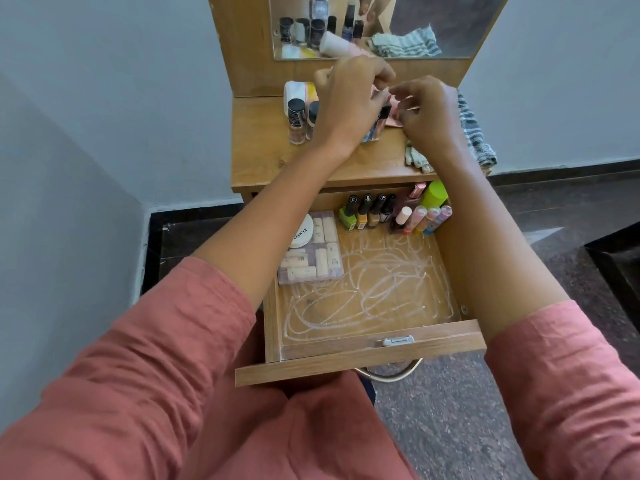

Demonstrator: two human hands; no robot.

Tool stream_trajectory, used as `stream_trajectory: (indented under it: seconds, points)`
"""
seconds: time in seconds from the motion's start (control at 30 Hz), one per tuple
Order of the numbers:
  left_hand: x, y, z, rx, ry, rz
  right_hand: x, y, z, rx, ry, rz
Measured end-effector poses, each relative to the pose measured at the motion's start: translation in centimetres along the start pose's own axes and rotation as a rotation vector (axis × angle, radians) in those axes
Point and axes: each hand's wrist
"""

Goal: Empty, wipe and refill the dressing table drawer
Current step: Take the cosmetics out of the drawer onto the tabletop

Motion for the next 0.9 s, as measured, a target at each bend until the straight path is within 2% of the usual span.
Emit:
stream_trajectory:
  seconds: [0.1,0.33,0.67,0.77,0.9]
  points:
    - [0.0,-0.7,1.3,-0.044,-0.037,0.15,-0.2,0.5,1.2,0.019,0.003,-0.029]
    - [0.4,-3.0,5.9,-0.093,-0.045,0.188,0.5,0.9,5.8,-0.005,-0.05,-0.104]
    - [0.1,-7.7,9.7,-0.364,0.039,0.119,5.5,0.3,11.3,-0.051,-0.2,-0.058]
    - [-0.1,-8.6,10.2,-0.385,0.043,0.089,6.5,-0.3,11.9,-0.06,-0.22,-0.03]
    - [0.0,-9.6,10.5,-0.379,0.059,0.102,6.8,-1.0,12.3,-0.083,-0.159,0.026]
Point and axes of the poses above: each hand's wrist, its own z-axis away from the middle knuckle, its own y-axis out of the back of the hand, x = y × z, and after that the axes turned 2 degrees about -x, right-handed
